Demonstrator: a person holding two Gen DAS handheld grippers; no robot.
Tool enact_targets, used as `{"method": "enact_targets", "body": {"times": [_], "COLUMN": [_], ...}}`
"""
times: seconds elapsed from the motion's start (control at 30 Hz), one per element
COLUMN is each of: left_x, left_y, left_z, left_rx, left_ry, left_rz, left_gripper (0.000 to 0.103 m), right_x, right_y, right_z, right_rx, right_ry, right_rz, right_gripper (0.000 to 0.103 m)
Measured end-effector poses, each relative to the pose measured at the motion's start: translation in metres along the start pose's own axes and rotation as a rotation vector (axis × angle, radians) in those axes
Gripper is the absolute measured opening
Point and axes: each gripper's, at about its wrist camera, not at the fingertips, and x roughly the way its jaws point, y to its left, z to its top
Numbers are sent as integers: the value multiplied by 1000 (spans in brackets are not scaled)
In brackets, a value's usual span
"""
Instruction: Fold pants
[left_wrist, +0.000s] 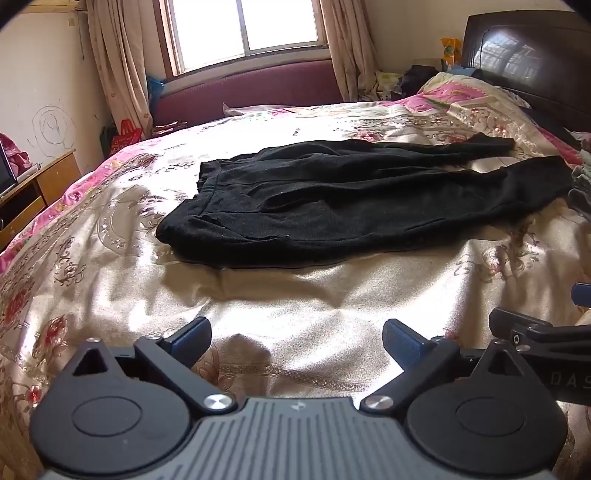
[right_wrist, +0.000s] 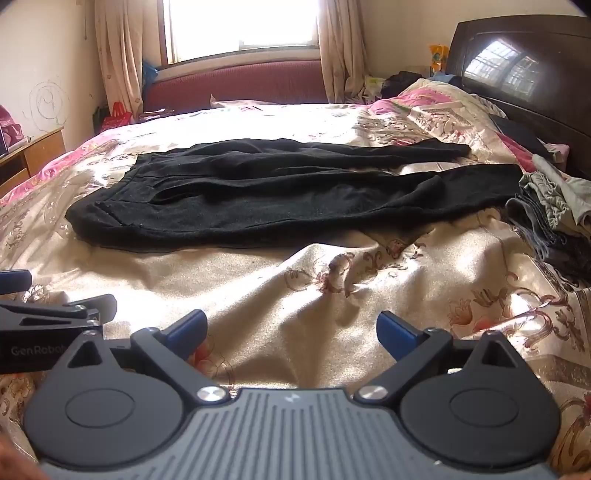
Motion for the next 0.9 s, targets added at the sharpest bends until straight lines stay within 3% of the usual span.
{"method": "enact_targets", "body": {"times": [0.9], "left_x": [-5], "left_y": [-1], "left_z": [1], "left_rx": [9], "left_ry": [-9], "left_rz": [8], "left_gripper": [103], "right_x": [-2], "right_y": [-2], "right_z": [-1], "right_rx": [2], "right_ry": [-6], "right_rz": [3], "right_gripper": [98]}}
